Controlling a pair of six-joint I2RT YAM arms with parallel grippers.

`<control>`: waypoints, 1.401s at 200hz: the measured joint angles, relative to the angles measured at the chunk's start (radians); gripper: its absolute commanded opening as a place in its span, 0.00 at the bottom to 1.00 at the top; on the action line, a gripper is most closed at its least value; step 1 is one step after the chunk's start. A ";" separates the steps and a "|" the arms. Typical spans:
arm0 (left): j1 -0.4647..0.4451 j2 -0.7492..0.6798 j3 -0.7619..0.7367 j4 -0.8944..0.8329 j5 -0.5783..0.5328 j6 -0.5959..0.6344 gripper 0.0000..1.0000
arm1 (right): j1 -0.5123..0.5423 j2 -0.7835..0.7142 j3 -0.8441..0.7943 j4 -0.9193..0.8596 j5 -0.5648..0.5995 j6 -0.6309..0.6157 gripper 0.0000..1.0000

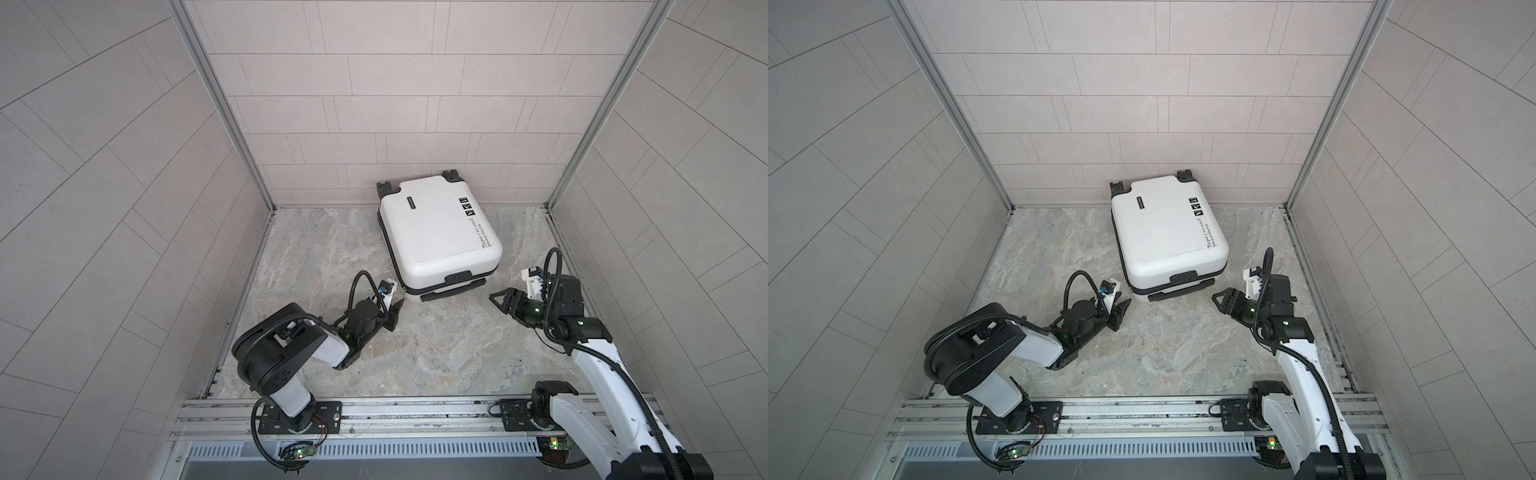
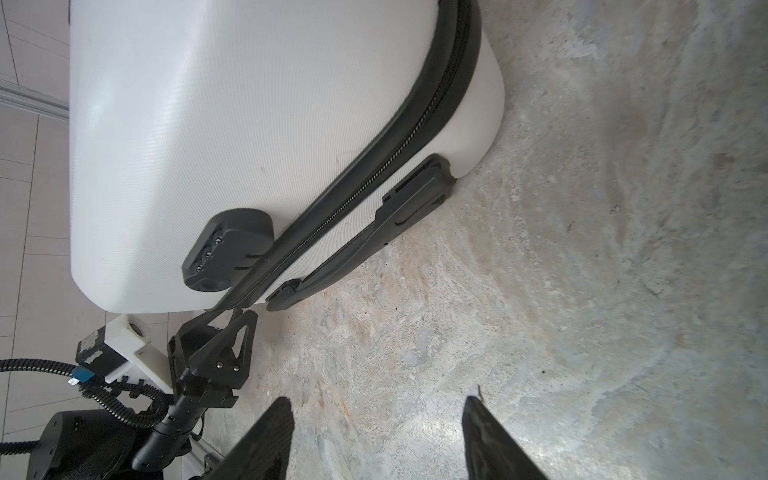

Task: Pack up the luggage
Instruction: 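Close the left gripper on the silver zipper pull while the right withdraws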

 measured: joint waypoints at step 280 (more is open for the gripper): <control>0.018 0.079 0.045 0.117 0.124 0.025 0.00 | 0.086 0.008 0.005 0.004 0.031 0.065 0.67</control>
